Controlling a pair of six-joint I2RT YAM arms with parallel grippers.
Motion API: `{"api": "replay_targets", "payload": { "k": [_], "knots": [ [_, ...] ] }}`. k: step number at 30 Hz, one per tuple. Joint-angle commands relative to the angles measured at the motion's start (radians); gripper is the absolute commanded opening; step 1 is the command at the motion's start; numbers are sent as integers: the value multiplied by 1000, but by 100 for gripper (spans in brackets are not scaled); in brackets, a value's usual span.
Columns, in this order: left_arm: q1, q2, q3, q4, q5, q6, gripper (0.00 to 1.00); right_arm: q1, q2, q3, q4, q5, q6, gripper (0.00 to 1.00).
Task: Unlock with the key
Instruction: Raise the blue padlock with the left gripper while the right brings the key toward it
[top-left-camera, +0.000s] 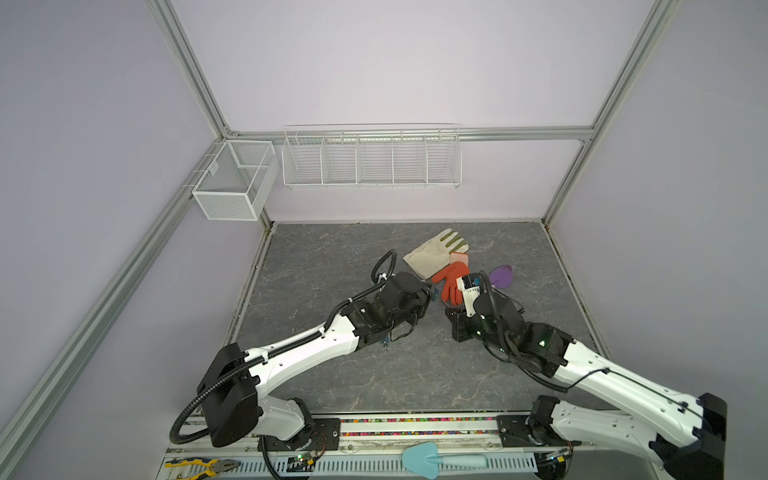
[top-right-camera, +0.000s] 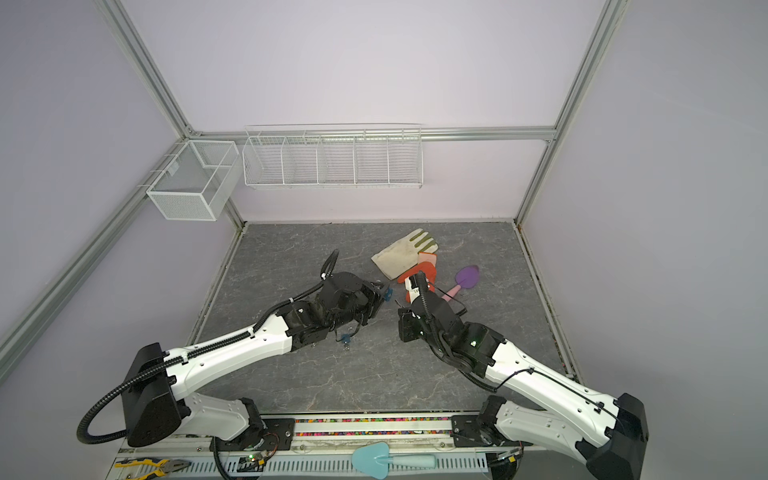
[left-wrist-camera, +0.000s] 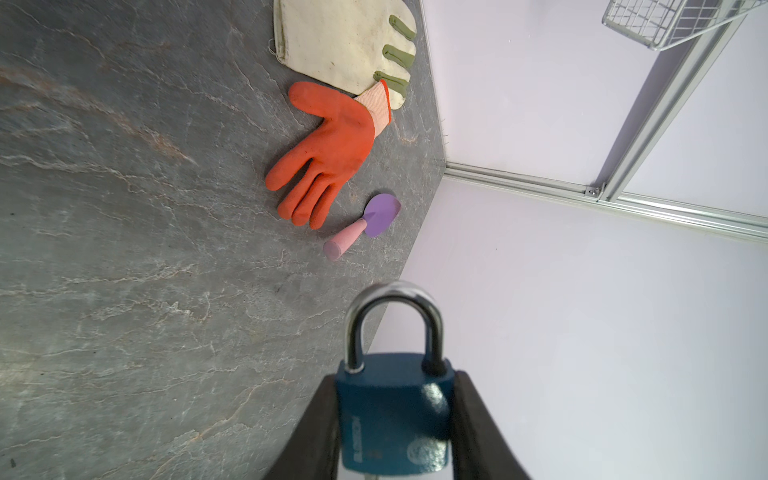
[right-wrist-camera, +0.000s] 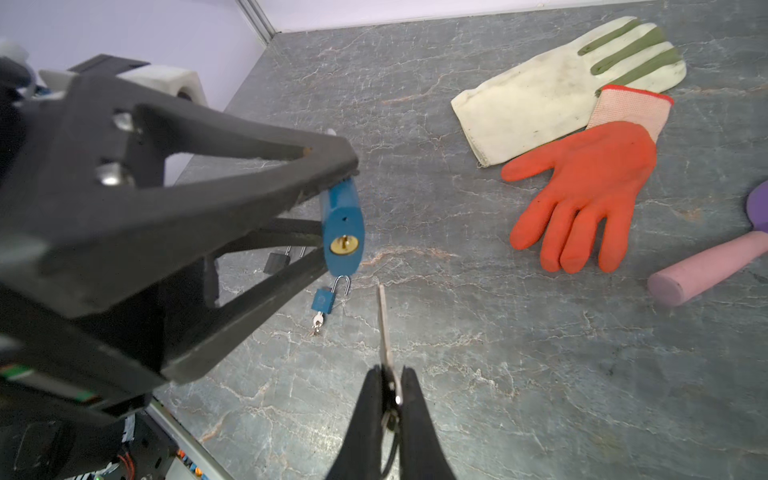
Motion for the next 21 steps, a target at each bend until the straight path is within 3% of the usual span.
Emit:
{"api": "replay_targets", "payload": {
  "k": [1, 21],
  "knots": [
    [1, -26, 12, 34, -22, -8, 0, -1, 20, 53, 37, 9, -14, 6],
    [1, -5, 28, 70, 2, 21, 0, -2, 99, 101, 37, -14, -43, 6]
  ]
}}
